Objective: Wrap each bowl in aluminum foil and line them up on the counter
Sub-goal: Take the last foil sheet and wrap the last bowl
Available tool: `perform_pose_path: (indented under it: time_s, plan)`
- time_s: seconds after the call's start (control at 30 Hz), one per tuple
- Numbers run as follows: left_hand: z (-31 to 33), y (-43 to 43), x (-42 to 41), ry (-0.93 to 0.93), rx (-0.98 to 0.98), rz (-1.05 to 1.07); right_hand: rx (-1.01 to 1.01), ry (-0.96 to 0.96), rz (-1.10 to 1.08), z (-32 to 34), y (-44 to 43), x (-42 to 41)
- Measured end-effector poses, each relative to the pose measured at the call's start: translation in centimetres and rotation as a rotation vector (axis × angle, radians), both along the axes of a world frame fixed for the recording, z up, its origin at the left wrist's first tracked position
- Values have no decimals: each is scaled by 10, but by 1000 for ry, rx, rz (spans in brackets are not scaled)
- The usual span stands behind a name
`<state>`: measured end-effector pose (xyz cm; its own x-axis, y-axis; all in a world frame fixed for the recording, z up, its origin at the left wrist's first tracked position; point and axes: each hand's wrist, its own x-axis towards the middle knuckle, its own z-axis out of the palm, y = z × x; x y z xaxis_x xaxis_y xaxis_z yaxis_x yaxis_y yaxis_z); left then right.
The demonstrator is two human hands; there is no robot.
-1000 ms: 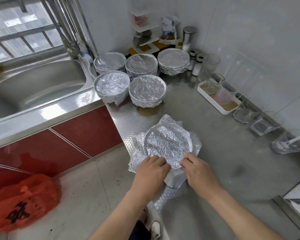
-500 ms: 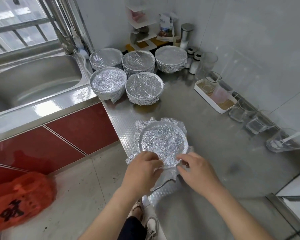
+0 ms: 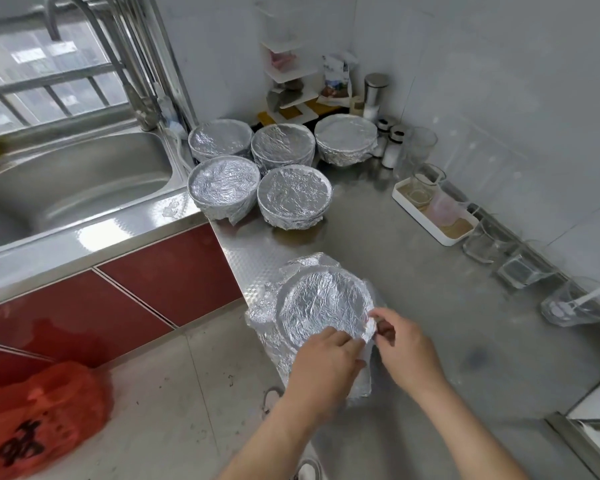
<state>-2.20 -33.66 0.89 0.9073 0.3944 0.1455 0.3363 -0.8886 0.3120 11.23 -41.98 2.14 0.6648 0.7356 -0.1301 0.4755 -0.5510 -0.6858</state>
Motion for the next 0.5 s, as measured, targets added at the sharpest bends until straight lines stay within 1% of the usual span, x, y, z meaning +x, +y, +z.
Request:
perform_pose_path:
  time_s: [0.1,0.17,0.3,0.5]
  plan:
    - [-5,8,-5,-69,-22,35,86,139,-143,1,1,2]
    - [-8,11,-8,-64,-14,46,128,197,-196,-2,3,1]
    - [-14,5,-4,-55,38,28,98,150,-202,-3,8,-1]
    - [-20,-4,6,-81,-56,107,102,82,-246,-5,13,-4]
